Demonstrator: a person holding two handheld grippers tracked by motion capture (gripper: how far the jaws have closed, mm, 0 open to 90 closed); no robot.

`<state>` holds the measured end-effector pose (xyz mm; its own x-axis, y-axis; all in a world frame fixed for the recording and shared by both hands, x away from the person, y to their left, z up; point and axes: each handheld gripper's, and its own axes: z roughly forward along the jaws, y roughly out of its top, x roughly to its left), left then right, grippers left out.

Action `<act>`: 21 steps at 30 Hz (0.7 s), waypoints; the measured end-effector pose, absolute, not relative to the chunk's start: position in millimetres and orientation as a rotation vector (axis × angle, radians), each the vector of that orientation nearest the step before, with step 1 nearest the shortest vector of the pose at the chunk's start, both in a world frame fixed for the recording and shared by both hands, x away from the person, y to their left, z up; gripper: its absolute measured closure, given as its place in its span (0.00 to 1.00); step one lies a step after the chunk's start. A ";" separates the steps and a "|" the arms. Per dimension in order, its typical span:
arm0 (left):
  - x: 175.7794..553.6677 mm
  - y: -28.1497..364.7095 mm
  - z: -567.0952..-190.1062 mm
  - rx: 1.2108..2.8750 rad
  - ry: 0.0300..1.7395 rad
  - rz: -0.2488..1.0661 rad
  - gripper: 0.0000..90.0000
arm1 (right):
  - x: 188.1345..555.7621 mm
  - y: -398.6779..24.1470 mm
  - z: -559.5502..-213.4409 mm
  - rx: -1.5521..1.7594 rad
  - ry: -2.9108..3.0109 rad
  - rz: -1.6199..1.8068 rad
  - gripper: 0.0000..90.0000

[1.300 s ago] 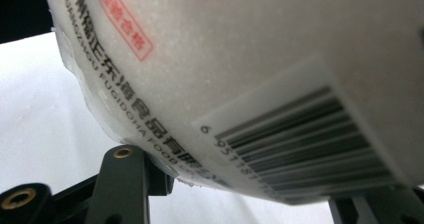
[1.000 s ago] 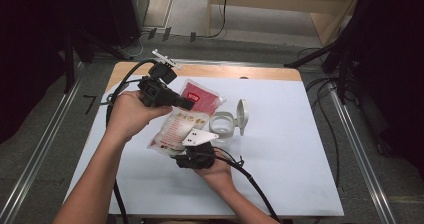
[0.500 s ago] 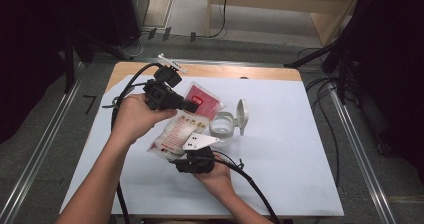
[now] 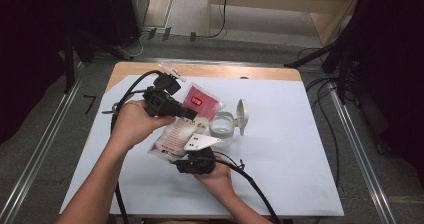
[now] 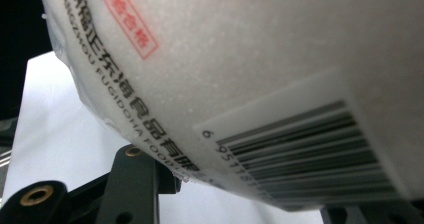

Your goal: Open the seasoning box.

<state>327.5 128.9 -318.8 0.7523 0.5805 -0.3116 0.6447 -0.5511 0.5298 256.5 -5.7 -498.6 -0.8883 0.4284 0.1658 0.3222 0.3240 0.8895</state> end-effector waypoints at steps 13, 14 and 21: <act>329.7 119.4 -320.4 2.337 0.958 -0.150 1.00 | 247.1 0.8 -497.0 0.598 2.500 1.540 0.57; 329.8 117.9 -320.9 2.339 0.961 -0.136 0.99 | 248.5 0.0 -497.5 0.616 2.508 1.549 0.57; 330.3 110.6 -327.9 2.367 0.961 -0.154 0.91 | 248.6 -2.4 -498.6 0.671 2.525 1.690 0.59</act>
<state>330.3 110.6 -327.9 0.7344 0.6044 -0.3087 0.6706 -0.5763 0.4671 248.6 -2.4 -498.6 -0.9066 0.3663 0.2094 0.3333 0.3174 0.8878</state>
